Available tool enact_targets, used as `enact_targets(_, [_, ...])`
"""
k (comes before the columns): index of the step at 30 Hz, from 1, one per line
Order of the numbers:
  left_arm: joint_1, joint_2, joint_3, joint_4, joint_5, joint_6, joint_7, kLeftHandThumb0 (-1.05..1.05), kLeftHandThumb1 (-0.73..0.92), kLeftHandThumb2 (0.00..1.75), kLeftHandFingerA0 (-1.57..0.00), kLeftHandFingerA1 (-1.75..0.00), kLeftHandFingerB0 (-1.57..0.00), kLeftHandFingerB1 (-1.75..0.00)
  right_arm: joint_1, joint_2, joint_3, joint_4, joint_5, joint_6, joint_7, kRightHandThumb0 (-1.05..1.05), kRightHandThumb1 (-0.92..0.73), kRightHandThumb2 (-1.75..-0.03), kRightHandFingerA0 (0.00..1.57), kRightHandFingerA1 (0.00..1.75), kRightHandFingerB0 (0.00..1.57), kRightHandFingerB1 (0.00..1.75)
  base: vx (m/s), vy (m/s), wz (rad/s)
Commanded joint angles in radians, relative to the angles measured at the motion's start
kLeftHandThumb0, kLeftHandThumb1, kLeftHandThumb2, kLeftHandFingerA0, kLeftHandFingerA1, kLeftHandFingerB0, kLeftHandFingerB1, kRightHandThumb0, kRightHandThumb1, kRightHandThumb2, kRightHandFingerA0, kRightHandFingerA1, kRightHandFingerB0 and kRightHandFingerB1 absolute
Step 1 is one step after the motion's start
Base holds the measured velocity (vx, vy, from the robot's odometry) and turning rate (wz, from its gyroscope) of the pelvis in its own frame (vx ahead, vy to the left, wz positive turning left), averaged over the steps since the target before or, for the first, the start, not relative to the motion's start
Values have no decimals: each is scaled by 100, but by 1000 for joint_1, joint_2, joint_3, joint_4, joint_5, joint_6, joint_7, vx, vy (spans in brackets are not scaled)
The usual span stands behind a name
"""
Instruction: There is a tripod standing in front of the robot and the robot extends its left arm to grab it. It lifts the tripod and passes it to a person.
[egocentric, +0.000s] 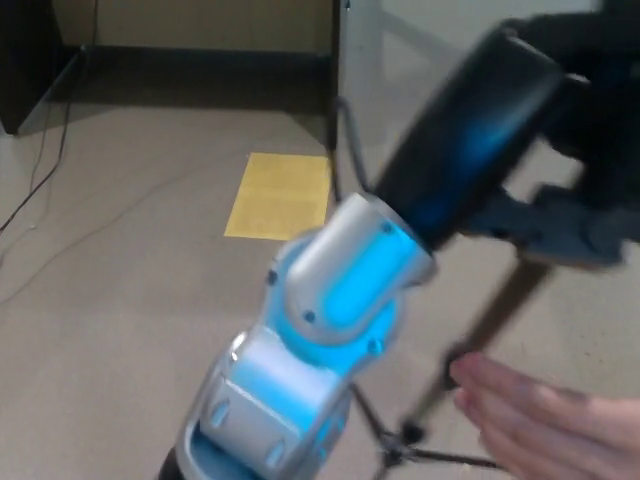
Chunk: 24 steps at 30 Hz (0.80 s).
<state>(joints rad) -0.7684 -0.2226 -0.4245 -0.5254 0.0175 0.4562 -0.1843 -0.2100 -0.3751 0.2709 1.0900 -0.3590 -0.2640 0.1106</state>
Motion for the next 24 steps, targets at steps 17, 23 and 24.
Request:
enact_targets(17, [-80, -46, -150, -205, 48, 195, 37, -7, 66, 82, -83, -150, -83, -111, -30, -23, 69, 56, -53, -59, -30, -59, -66, -95, 55, 56, 35, 47, 0, 0, 0])
enact_targets(23, [-62, -12, -154, -203, 55, 213, 33, -31, 79, 67, -74, -144, -80, -108, -36, -21, 65, 61, -53, -63, -31, -59, -66, -95, 55, 56, 35, 47, 0, 0, 0])
enact_targets(24, [-73, 5, -152, -213, 56, 251, 20, -31, 79, 67, -74, -144, -80, -108, -36, -21, 65, 62, -54, -63, -31, -59, -66, -95, 55, 56, 35, 47, 0, 0, 0])
